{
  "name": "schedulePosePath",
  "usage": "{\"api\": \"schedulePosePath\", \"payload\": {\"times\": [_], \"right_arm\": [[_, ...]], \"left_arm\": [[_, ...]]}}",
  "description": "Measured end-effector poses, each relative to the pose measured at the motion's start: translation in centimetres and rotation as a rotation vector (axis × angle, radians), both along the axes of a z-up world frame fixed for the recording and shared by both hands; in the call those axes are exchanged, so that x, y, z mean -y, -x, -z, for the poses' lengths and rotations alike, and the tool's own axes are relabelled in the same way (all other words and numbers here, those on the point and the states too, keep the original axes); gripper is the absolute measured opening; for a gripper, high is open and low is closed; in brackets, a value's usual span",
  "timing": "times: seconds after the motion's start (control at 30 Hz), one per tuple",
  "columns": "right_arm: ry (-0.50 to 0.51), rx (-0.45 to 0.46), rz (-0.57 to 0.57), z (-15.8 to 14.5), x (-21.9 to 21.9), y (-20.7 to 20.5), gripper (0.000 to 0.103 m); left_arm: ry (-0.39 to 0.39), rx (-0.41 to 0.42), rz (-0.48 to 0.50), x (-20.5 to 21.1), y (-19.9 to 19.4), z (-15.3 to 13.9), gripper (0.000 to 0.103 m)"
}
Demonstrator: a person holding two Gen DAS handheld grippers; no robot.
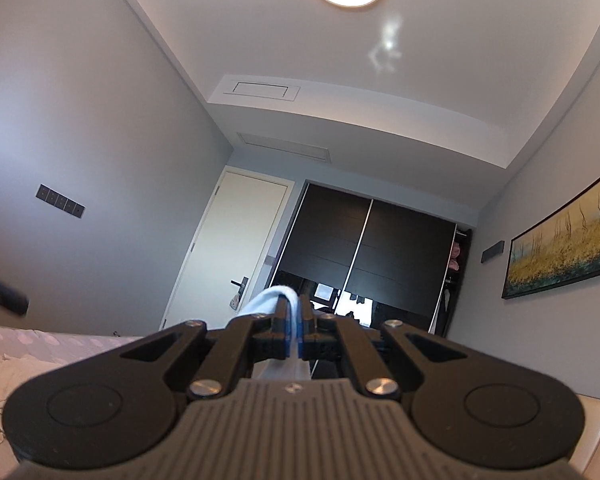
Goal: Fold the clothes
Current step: 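Hold the shirt raised with the right tool while the left tool regrasps it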
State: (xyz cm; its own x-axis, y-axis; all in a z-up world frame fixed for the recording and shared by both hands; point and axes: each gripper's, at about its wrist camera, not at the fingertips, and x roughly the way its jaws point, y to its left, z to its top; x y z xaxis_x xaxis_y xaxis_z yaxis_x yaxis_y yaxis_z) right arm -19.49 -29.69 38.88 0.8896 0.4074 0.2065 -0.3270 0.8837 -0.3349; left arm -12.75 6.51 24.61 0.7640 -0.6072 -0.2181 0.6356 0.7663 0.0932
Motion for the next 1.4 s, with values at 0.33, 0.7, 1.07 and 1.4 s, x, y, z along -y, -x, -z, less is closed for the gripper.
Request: {"api": "schedulePosePath", "payload": {"times": [0.33, 0.7, 1.07, 1.4], "right_arm": [[0.013, -0.039, 0.029, 0.5, 0.1, -2.6, 0.004], [0.028, -0.055, 0.018, 0.3, -0.2, -3.2, 0.004], [0.018, -0.063, 0.037, 0.2, 0.6, -3.0, 0.004], [-0.019, 0.015, 0.071, -1.0, 2.2, 0.1, 0.004]], "left_arm": [[0.224, -0.376, 0.165, 0.7, -0.7, 12.6, 0.05], [0.443, -0.549, 0.272, 0.5, -4.9, 16.7, 0.053], [0.401, -0.5, 0.267, 1.9, -4.5, 15.9, 0.002], [0.455, 0.001, -0.072, -8.6, -1.1, 2.7, 0.002]]}}
